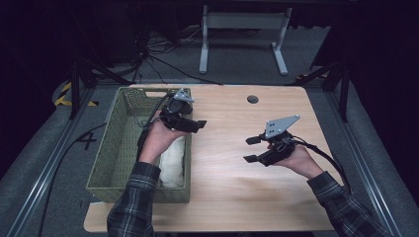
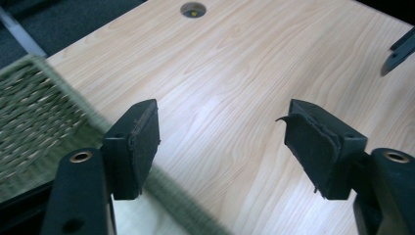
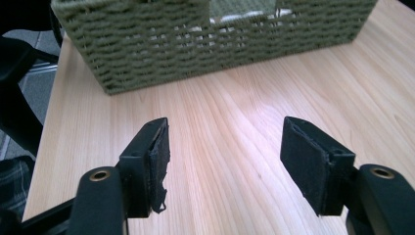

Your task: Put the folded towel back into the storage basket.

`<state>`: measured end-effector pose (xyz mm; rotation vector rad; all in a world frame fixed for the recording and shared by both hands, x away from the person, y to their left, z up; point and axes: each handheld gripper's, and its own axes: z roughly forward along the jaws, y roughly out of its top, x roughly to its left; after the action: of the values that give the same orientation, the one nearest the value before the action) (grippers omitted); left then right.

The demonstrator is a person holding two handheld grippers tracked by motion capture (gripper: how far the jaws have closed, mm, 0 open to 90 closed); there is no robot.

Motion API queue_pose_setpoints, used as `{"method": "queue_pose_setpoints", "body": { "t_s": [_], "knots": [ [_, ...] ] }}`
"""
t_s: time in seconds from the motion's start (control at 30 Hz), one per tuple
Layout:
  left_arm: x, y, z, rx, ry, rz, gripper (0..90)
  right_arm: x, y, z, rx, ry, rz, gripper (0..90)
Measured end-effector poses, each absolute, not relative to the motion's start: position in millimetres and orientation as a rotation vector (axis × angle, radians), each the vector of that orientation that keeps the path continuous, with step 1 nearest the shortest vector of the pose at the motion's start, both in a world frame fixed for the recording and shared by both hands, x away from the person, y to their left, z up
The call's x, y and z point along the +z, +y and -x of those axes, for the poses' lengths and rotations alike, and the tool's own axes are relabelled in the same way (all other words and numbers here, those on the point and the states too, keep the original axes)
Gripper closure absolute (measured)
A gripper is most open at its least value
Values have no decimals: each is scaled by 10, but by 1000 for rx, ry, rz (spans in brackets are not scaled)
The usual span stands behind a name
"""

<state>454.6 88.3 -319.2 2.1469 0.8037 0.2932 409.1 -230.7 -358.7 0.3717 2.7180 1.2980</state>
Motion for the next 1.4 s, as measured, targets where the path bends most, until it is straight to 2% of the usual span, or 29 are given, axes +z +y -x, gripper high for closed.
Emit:
{"method": "queue_pose_setpoints", "body": {
  "t_s": [0.4, 1.03, 1.4],
  "knots": [
    [-3343, 412, -4354, 291, 788, -2189, 192, -3734, -2691, -4053, 1242, 2695, -476, 357],
    [-3759, -195, -3993, 247, 713, -2265, 191, -3984, -3062, -3906, 1198, 2664, -575, 334],
    [-4066, -332, -3790, 241, 696, -2276, 167, -4197, -3330, -3813, 1142, 2641, -680, 261]
  ]
}}
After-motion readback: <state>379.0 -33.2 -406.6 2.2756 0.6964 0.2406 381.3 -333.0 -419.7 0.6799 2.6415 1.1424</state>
